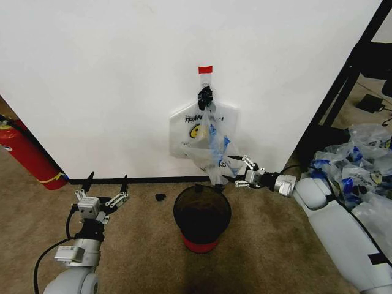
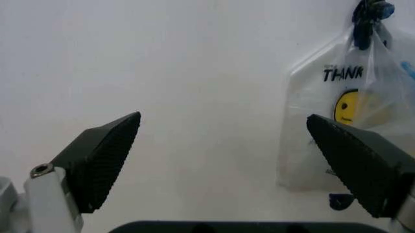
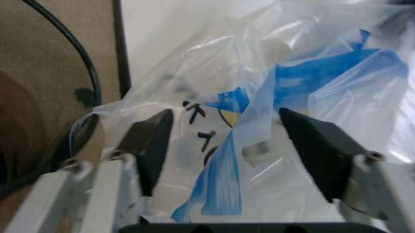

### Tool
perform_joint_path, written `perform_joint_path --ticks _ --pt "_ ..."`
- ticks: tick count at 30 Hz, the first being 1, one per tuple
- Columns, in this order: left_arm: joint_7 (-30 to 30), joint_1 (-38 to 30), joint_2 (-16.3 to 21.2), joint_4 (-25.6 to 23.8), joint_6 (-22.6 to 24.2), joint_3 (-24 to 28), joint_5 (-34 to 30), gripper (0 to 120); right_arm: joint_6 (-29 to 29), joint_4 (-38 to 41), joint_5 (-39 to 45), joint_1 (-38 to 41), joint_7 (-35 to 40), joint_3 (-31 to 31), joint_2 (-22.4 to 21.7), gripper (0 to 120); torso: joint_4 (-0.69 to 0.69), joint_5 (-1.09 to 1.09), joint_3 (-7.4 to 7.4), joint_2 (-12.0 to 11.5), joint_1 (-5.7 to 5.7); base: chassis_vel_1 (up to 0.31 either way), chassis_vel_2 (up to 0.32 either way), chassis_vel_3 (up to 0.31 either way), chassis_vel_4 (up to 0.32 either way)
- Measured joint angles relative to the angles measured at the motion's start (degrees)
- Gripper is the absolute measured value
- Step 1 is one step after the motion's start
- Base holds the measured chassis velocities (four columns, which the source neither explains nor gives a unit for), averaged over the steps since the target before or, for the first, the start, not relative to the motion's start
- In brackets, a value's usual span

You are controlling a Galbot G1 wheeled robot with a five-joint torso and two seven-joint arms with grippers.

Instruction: Pick up the garbage bag from the wall and place it over the trash bin.

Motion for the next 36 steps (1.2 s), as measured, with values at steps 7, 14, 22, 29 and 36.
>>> perform_joint_path --ticks 7,14,22,29,36 --pt "0.0 -0.5 -0.3 0.3 0.0 0.6 0.1 100 -2.1 1.6 -2.1 -2.1 6.3 1.4 -1.4 33 0.00 0.00 0.00 0.0 0.00 0.000 0.000 0.000 0.000" --pt "0.0 -0.5 0.0 0.3 -0.1 0.4 0.0 100 -4.0 2.5 -2.4 -3.0 9.4 2.0 -1.8 7 0.01 0.00 0.00 0.0 0.00 0.000 0.000 0.000 0.000" --pt "0.0 -0.9 0.8 0.6 -0.1 0.7 -0.1 100 -5.8 3.8 8.6 -4.4 17.7 -0.3 -1.6 0 0.01 0.00 0.00 0.0 0.00 0.000 0.000 0.000 0.000" --pt "1.1 -3.8 3.9 -0.8 1.6 3.9 0.8 100 -6.5 9.4 36.8 -6.8 23.9 -5.6 -1.4 0 0.01 -0.01 0.00 0.0 0.00 0.000 0.000 0.000 0.000" --pt "1.6 -9.3 5.5 -3.6 5.0 8.8 4.9 100 -3.5 10.7 52.0 -5.7 18.0 -10.7 0.6 0 0.07 0.02 0.00 0.0 0.00 0.000 0.000 0.000 0.000"
